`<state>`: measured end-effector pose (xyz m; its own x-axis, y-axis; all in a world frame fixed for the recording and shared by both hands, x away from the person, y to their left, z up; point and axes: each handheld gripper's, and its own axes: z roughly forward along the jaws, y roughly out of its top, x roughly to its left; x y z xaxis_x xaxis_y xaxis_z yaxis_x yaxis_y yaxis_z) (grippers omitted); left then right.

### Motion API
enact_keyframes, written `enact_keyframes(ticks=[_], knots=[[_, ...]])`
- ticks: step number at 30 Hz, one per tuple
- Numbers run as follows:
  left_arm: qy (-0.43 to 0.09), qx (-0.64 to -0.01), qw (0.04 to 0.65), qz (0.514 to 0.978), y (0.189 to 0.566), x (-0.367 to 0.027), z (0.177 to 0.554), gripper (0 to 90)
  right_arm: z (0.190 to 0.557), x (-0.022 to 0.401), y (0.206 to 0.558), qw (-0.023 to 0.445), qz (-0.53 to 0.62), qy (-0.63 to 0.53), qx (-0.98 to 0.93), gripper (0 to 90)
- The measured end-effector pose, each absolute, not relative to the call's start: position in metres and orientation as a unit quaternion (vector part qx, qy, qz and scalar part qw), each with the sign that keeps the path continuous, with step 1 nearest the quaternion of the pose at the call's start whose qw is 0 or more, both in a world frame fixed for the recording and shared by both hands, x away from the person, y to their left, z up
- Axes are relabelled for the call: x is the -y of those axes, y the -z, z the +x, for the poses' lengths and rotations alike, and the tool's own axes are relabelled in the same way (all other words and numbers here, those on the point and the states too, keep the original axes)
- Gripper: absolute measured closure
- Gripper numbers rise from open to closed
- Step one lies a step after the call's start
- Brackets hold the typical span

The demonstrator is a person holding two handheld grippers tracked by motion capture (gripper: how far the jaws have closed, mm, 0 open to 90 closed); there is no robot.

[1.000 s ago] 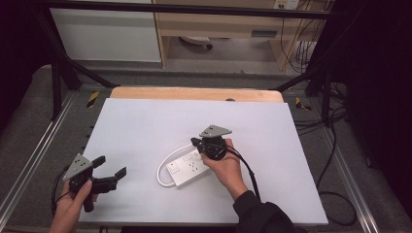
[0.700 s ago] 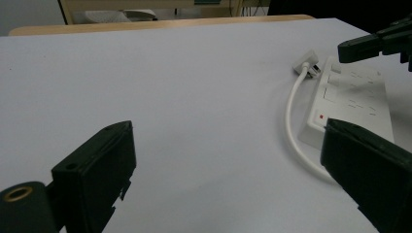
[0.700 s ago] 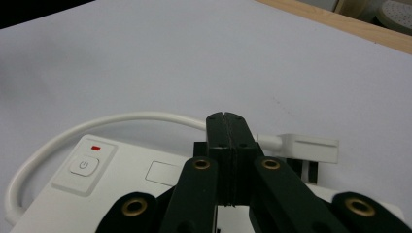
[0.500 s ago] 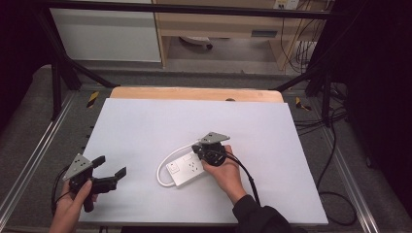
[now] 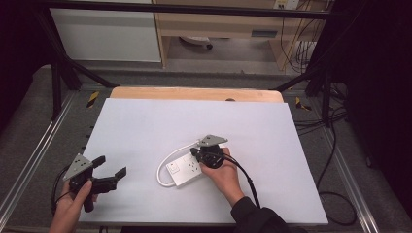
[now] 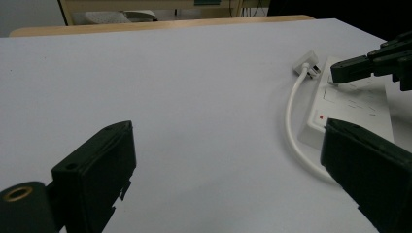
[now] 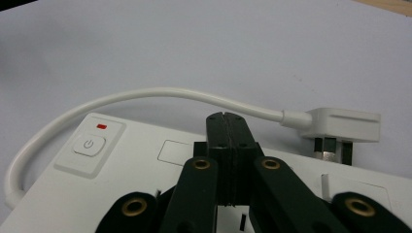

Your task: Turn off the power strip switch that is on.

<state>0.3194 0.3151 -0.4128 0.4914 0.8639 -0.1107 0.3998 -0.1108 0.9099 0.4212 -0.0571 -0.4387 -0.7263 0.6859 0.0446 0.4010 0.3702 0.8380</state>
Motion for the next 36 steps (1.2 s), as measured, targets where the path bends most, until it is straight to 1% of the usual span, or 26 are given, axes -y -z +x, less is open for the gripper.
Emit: enact_keyframes(ticks=[36], knots=[[-0.233, -0.447, 0.496, 0.708, 0.4127, -0.3147, 0.3192, 5.7, 0.4173, 0.0530, 0.4447, 0.150, 0.334, -0.456, -0.811, 90.0]])
